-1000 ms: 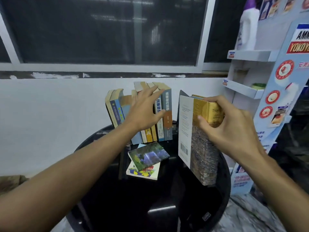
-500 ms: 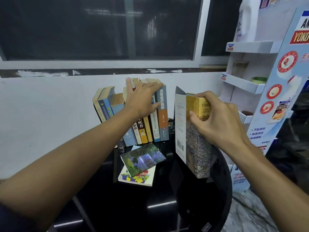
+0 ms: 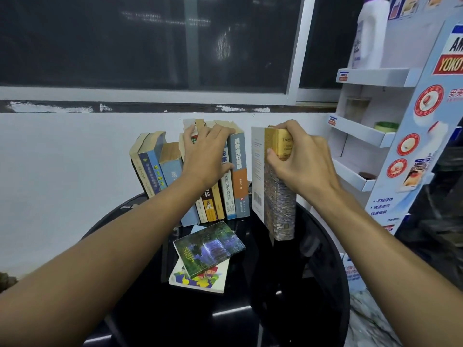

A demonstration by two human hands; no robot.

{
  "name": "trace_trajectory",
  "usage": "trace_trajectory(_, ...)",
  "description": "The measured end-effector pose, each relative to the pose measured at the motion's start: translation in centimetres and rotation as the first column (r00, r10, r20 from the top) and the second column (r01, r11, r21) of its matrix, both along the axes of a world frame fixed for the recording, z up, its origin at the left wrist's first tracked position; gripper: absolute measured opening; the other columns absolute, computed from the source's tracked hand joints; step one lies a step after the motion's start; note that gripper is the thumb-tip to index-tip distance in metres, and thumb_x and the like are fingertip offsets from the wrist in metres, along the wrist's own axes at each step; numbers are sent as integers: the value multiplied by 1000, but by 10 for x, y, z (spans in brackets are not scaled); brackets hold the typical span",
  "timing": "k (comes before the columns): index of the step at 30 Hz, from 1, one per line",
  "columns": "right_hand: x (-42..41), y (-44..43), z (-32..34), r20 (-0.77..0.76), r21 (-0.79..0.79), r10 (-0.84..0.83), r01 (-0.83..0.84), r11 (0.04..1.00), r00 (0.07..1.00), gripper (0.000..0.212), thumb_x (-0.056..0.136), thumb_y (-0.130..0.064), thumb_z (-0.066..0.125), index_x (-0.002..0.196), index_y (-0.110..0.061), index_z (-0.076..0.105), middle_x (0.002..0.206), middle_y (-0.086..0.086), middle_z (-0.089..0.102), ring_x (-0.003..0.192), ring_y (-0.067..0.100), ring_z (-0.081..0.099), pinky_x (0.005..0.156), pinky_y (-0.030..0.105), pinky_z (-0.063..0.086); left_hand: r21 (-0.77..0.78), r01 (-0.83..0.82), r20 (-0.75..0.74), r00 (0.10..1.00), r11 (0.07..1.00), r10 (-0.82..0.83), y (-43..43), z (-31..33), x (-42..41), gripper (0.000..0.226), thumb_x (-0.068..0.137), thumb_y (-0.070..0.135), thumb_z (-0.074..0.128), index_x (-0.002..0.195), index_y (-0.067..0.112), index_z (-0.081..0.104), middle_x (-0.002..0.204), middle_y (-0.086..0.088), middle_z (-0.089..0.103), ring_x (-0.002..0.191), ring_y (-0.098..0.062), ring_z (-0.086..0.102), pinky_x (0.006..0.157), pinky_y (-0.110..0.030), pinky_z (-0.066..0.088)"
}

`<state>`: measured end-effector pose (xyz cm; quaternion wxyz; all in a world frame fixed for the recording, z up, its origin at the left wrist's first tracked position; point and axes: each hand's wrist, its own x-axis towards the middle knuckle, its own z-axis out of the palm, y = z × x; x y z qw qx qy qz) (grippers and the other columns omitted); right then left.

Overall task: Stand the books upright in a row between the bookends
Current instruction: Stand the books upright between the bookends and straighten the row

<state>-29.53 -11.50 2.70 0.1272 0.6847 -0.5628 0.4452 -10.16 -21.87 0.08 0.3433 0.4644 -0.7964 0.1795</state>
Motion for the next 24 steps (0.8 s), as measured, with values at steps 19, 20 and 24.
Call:
trace_trajectory(19,10,-83,-72,161,-235,16,23,972,987,42,94,-27,67,133,-15,57,105,9,71,85,22,66,74,34,55,25,26,-26,999,999,-25,-4,-1,9,71,79,48,80,138,31,45,139,9,50,136,-15,39,116,-49,10)
trace_trajectory(20,11,-87,-73,161,-229,11,27,973,987,42,94,-27,67,133,-15,57,106,9,71,86,22,66,74,35,55,24,31,-30,999,999,-31,-4,-1,9,70,79,48,80,137,31,45,138,9,50,135,-15,39,116,-49,11)
trace_trajectory(24,13,-96,-76,143,-222,2,31,975,990,43,94,-27,67,134,-15,56,113,9,70,91,23,68,76,38,57,18,45,-37,998,999,-44,-2,-2,9,71,78,46,81,137,30,46,138,9,50,135,-15,39,115,-48,11)
